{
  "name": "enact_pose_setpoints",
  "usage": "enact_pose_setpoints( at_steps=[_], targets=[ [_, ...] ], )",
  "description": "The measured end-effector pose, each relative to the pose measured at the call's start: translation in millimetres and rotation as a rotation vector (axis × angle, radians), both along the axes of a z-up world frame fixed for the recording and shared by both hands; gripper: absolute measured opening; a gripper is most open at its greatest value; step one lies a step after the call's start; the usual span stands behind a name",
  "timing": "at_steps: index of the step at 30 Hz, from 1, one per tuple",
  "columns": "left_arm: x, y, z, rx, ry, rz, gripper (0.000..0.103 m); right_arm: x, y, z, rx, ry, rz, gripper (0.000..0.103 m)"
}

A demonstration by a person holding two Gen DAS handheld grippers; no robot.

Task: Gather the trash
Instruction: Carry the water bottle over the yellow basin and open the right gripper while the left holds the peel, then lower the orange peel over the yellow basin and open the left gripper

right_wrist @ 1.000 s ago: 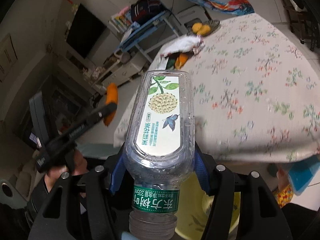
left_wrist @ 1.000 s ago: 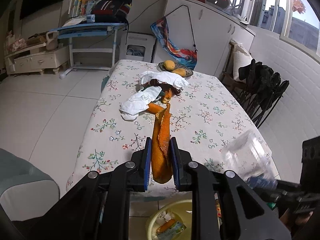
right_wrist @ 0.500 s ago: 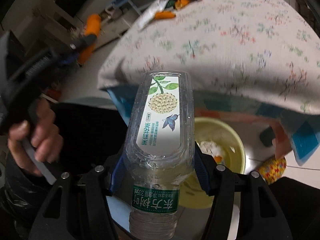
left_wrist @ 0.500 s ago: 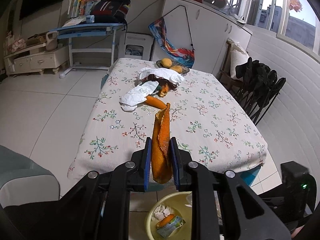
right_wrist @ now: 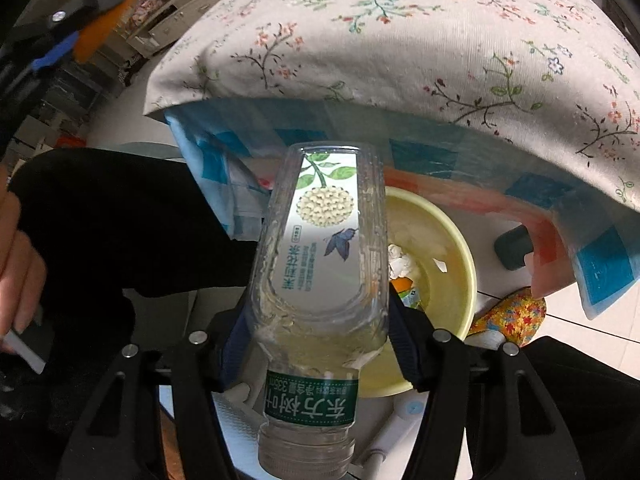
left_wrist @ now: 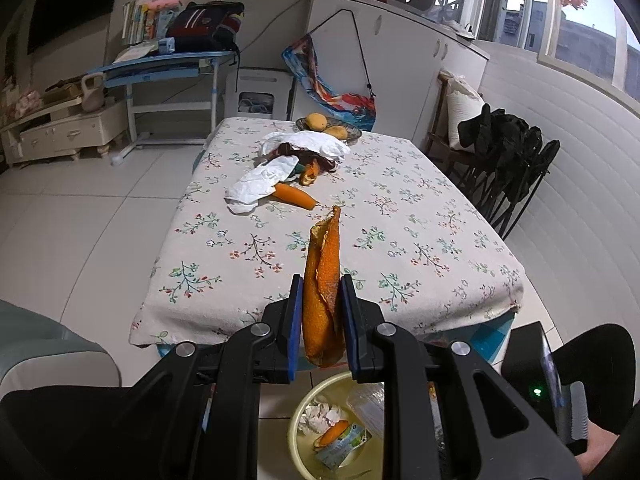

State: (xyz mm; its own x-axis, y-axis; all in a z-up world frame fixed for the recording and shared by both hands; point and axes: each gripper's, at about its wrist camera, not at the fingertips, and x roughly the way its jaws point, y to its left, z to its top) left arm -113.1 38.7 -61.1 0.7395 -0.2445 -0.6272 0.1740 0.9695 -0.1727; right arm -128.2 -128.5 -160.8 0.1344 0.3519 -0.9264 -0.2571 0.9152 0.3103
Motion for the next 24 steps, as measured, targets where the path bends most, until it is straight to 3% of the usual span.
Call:
enact_pose_setpoints(
  at_steps=[15, 20, 24],
  targets=[
    [-4, -7, -2, 0.015, 0.003, -0.025, 0.018, 8, -18, 12, 0.049, -0.037, -0.111, 0.065],
    [-8, -12, -6, 0.027, 0.013, -0.042, 0.018, 8, -31, 41, 0.098, -0.173, -0.177, 0.065],
    [-13, -22, -14, 0.042, 0.042, -0.078, 0.018, 4, -46, 67, 0.122, -0.311, -0.246, 0.072]
  ],
)
